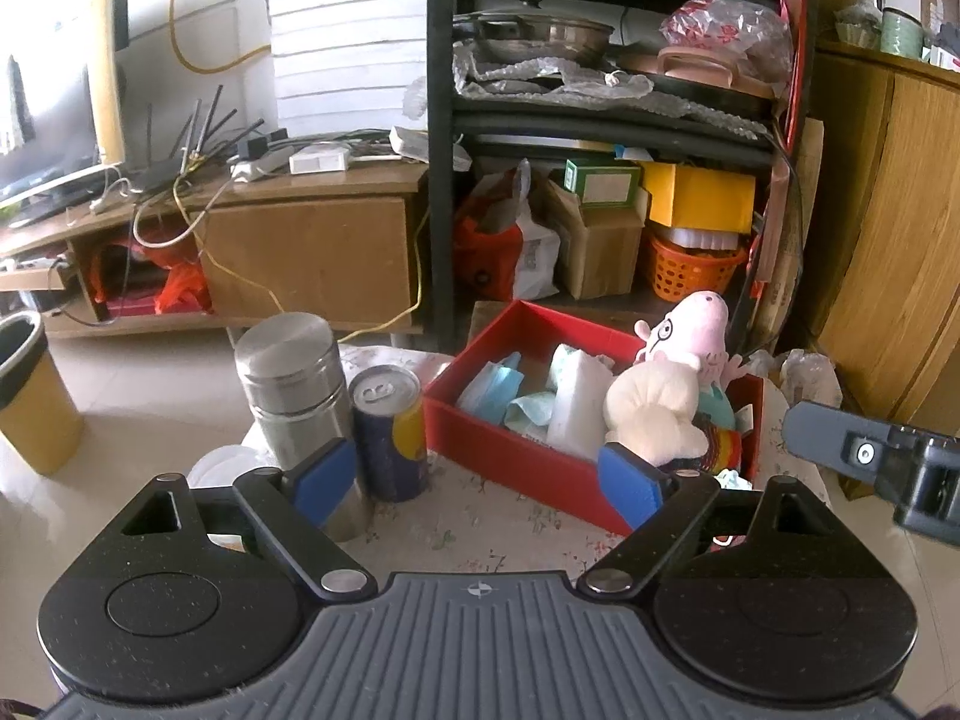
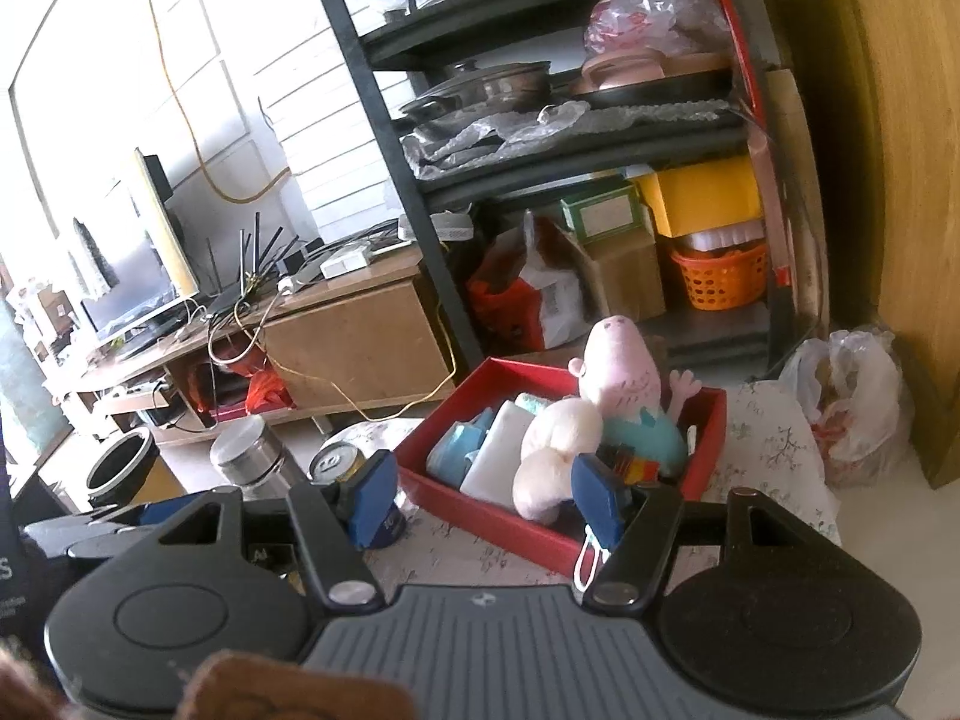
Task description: Organize soft objects
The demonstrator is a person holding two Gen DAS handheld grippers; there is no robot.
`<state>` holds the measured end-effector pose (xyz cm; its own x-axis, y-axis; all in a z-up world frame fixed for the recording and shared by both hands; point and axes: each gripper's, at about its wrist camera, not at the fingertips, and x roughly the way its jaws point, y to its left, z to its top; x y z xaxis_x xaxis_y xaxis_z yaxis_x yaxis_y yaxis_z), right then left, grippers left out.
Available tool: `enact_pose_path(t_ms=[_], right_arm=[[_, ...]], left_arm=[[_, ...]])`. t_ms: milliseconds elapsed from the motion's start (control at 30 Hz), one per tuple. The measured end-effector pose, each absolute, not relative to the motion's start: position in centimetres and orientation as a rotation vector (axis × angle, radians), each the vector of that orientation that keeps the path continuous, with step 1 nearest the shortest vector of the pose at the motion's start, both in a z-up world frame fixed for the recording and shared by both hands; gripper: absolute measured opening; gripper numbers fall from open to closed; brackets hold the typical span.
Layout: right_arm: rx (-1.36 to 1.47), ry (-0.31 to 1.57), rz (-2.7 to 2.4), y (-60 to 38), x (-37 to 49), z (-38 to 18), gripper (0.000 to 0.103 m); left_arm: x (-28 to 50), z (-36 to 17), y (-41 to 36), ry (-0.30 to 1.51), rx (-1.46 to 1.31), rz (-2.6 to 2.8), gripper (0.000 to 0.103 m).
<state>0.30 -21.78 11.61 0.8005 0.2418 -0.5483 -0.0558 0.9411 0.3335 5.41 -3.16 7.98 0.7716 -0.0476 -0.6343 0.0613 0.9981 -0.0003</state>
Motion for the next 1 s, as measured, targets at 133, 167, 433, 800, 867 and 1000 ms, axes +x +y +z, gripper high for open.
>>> enact_pose_path(t_ms=[133,167,433,800,867,1000], right_arm=[[0.282,0.601,0.151,-21.5,-0.3,11.6,0.036],[0.271,0.596,0.145,-21.5,-0.3,11.6,0.036],[0.253,0.595,0.121,-21.4,0.0,11.3,0.036],[0.234,0.601,0.091,-21.1,0.3,10.5,0.036],[0.233,0.602,0.093,-21.0,0.4,10.4,0.036],[0.236,0.602,0.095,-20.9,0.4,10.4,0.036]], left_arm=[[5.1,8.1,-3.1,0.677,0.007,-0.053,0.087],[5.0,8.1,-3.1,0.676,0.006,-0.053,0.087],[5.0,8.0,-3.1,0.676,0.002,-0.054,0.088],[4.9,8.0,-3.3,0.677,-0.014,-0.059,0.089],[4.8,8.0,-3.4,0.676,-0.014,-0.062,0.089],[4.8,8.0,-3.4,0.674,-0.02,-0.055,0.089]])
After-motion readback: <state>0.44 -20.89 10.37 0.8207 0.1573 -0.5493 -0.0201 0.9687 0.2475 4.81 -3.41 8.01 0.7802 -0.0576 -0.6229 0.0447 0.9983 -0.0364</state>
